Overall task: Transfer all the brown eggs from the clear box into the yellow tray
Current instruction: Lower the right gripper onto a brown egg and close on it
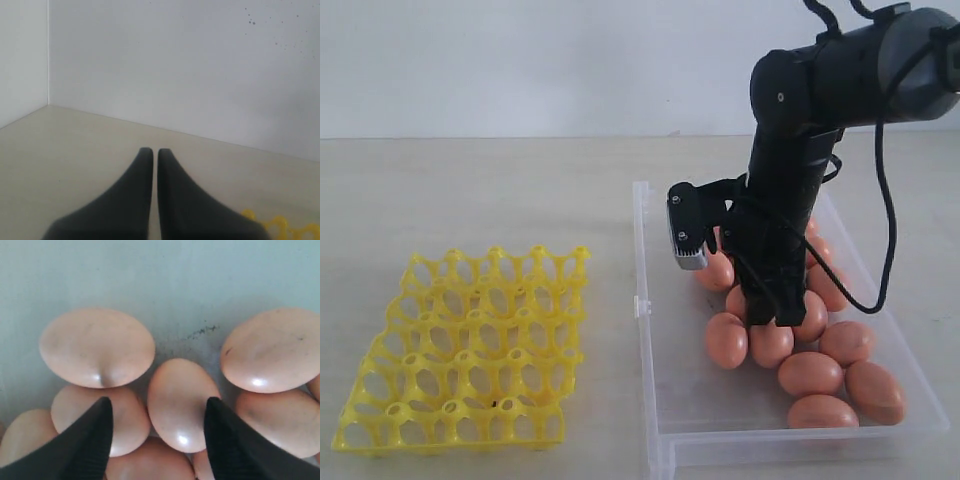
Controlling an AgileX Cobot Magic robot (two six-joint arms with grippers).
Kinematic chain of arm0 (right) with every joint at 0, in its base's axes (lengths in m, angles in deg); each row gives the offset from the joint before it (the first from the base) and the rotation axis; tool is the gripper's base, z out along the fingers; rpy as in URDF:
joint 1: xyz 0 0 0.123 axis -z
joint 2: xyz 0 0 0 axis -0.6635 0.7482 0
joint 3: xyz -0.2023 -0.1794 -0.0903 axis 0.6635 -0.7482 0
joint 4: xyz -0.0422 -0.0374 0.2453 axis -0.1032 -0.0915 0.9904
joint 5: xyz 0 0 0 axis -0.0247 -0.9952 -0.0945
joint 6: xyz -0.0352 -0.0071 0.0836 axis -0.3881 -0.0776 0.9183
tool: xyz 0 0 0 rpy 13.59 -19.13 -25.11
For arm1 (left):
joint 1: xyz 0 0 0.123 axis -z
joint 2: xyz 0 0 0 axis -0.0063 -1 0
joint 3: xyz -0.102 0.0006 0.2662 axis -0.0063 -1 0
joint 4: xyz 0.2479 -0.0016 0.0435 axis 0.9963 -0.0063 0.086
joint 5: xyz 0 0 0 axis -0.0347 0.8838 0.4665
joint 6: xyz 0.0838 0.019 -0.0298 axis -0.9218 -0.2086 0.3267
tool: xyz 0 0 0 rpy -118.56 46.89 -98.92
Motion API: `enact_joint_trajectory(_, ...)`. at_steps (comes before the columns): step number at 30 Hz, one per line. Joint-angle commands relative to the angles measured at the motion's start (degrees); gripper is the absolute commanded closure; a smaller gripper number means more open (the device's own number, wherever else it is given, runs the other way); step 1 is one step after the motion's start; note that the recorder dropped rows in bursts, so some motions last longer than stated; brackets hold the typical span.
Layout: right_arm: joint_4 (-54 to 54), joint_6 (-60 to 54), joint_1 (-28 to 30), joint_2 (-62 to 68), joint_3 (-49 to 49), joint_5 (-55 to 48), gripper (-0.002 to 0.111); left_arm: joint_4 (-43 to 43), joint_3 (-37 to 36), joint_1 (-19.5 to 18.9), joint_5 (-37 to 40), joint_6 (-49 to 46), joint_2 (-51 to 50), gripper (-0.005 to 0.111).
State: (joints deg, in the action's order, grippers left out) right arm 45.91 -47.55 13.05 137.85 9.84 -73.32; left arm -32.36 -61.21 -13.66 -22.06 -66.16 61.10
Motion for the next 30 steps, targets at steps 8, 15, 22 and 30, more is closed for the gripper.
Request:
enact_joint_trajectory(8, 0.4, 2.6, 0.1, 1.1, 0.0, -0.1, 0.058, -0.5, 0.0, -0.1, -0.9, 0.5, 0.1, 0.103)
enact_joint_trajectory(15, -0.3, 7.1, 2.0, 1.1, 0.0, -0.6, 0.042, -0.5, 0.0, -0.1, -0.9, 0.5, 0.1, 0.103)
enact_joint_trajectory(22, -0.4, 7.2, 2.8, 1.1, 0.0, -0.8, 0.042, -0.5, 0.0, -0.1, -0.9, 0.5, 0.1, 0.103)
enact_joint_trajectory(30, -0.3, 4.7, 2.8, 1.1, 0.0, -0.8, 0.042, -0.5, 0.0, -0.1, -0.9, 0.5, 0.1, 0.103)
